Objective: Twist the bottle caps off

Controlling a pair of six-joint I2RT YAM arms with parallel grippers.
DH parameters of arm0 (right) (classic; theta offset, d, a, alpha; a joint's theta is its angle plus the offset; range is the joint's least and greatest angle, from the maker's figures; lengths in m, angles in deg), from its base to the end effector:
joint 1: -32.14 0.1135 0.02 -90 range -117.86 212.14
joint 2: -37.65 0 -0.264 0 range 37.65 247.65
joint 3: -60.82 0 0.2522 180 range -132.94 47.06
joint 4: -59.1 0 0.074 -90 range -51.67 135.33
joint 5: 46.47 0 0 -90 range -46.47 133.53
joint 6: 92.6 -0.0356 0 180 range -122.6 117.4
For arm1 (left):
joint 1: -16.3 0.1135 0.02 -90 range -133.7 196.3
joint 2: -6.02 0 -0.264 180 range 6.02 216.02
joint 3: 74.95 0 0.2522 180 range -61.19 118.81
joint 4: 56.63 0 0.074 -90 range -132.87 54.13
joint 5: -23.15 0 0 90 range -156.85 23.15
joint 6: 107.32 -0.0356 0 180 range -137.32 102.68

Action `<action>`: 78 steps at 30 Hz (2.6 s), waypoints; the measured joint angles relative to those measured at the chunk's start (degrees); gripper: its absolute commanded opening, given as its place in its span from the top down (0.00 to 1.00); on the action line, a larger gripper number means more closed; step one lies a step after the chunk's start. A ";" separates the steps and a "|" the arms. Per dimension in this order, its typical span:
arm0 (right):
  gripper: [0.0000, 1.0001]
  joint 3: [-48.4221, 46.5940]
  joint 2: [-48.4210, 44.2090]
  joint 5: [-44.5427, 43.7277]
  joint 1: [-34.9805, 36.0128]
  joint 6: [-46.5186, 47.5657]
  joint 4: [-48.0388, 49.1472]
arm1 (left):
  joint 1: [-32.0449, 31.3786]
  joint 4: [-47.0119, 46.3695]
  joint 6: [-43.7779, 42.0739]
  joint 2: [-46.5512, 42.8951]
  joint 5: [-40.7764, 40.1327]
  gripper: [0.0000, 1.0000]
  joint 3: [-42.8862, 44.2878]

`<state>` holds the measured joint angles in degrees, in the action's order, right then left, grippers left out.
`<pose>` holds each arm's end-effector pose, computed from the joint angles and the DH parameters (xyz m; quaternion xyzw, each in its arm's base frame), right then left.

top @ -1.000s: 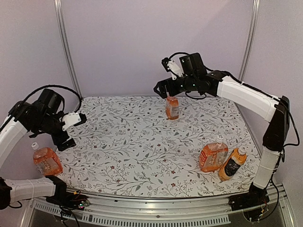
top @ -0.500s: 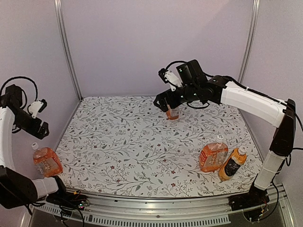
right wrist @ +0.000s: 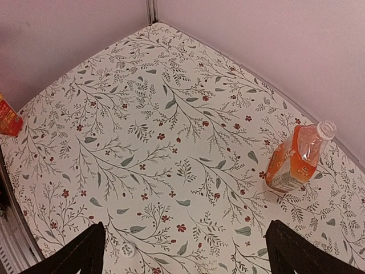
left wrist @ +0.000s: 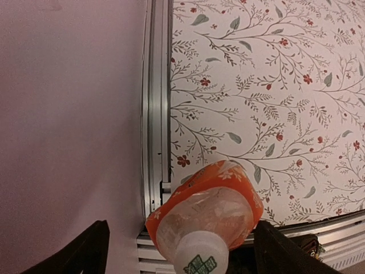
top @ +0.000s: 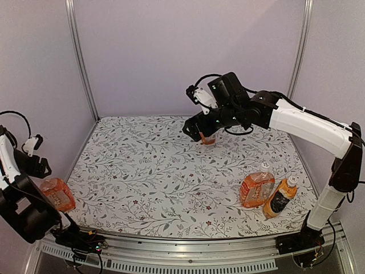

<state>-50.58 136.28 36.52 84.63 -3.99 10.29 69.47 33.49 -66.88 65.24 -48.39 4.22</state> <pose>0.2433 0.3099 0.3659 -0.3586 0.8145 0.1566 0.4284 0.1040 0.1201 0.3250 -0.0030 0.9727 0.0341 0.2295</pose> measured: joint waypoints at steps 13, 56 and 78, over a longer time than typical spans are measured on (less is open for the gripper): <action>0.01 -0.20 0.00 -2.69 1.49 1.55 -1.53 | 4.02 0.04 -5.81 -0.44 4.17 0.39 -3.43; 0.03 -10.69 13.84 13.55 11.72 8.31 22.73 | -87.67 0.07 24.65 21.22 -9.53 1.00 45.48; 0.76 -11.58 18.58 7.61 12.68 12.76 28.02 | -87.89 -0.63 27.54 23.69 -6.47 0.85 55.76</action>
<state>-62.17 154.86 44.13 97.31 8.78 38.31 -18.42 32.85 -39.34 88.93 -54.86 59.98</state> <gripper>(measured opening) 0.345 0.273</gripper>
